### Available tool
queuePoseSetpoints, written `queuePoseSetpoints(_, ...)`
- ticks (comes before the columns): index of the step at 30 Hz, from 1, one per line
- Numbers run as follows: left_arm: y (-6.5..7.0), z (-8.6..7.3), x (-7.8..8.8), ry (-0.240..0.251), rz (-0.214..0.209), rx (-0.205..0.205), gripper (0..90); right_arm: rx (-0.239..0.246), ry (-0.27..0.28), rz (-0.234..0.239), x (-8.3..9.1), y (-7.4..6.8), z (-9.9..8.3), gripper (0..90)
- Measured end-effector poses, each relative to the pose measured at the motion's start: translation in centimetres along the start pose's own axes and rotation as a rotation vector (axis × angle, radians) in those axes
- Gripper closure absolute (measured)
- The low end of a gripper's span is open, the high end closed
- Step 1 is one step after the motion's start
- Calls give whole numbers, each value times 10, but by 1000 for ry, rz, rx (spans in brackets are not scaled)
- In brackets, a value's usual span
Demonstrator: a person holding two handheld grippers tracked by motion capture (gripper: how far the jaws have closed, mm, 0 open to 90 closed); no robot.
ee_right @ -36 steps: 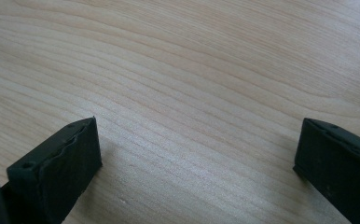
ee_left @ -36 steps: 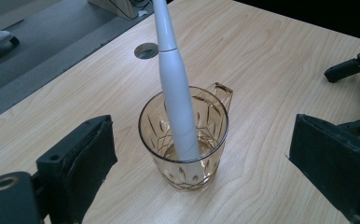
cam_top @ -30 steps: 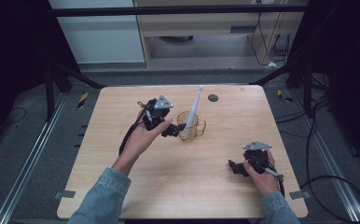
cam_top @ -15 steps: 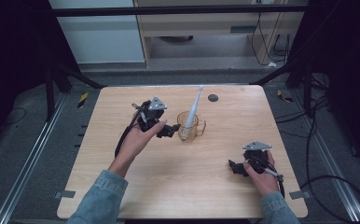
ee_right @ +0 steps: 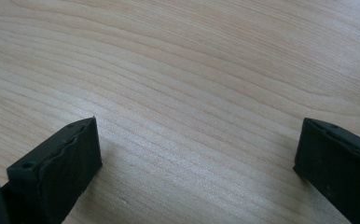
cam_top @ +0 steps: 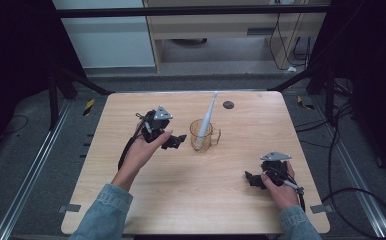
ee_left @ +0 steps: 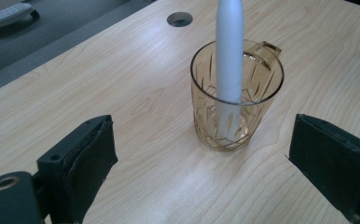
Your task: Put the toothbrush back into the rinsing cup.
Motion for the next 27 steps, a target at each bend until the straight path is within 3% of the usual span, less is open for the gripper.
queuePoseSetpoints(20, -33, -50, -9, -64, 42, 92, 70, -1, 0, 1, 0, 0, 0, 4)
queuePoseSetpoints(27, -38, -62, -11, -87, 48, 101, 71, 0, 0, 1, 0, 0, 0, 4)
Point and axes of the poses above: each handheld gripper's, and its own axes: x roughly backward along the jaws, z roughly out of its top, y roughly to its right, the point moved 5 cm from there along -x, roughly forward along the jaws, and after that the axes turned 13 degrees about -y, right-handed, at the moved point
